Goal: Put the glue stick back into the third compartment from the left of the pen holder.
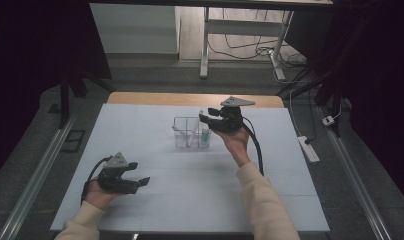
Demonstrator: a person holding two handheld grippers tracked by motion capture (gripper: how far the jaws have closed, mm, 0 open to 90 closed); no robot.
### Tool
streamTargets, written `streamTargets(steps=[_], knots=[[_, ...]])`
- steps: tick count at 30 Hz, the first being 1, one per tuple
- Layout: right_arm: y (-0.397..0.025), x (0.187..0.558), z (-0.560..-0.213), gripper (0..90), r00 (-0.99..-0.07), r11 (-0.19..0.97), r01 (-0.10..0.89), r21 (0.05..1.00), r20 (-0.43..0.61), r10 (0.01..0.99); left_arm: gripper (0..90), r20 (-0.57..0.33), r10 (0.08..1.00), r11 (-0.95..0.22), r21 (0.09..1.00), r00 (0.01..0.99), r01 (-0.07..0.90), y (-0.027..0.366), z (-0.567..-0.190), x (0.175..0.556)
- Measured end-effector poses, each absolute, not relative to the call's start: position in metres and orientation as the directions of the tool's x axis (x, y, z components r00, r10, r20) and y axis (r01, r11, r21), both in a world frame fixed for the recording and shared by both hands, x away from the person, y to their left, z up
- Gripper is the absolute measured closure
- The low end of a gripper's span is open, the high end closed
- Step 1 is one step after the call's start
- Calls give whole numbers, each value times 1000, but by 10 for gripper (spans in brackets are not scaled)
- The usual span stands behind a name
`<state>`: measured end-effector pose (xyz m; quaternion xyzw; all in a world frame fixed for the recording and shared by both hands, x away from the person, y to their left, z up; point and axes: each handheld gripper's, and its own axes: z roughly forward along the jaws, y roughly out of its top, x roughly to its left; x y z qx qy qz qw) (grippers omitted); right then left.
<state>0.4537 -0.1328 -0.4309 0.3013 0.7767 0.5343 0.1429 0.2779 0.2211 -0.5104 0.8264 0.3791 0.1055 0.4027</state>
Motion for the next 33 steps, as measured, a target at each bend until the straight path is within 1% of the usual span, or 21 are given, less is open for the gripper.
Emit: streamTargets(steps=[5, 10, 24, 29, 33], knots=[[-151, 444, -438, 490, -777, 257, 324, 910, 101, 621, 231, -130, 712, -392, 742, 690, 544, 220, -511, 279], [-167, 435, -444, 490, -767, 244, 342, 908, 120, 630, 231, -131, 712, -392, 741, 690, 545, 220, -511, 279], [-196, 411, -458, 488, -762, 282, 358, 890, 104, 639, 231, -131, 714, -393, 739, 688, 548, 219, -512, 280], [-212, 400, -461, 486, -757, 286, 375, 882, 113, 644, 231, -131, 714, -393, 738, 688, 549, 219, -512, 280], [-227, 388, -464, 481, -751, 309, 384, 870, 100, 652, 231, -132, 714, -391, 740, 688, 548, 220, -512, 280]])
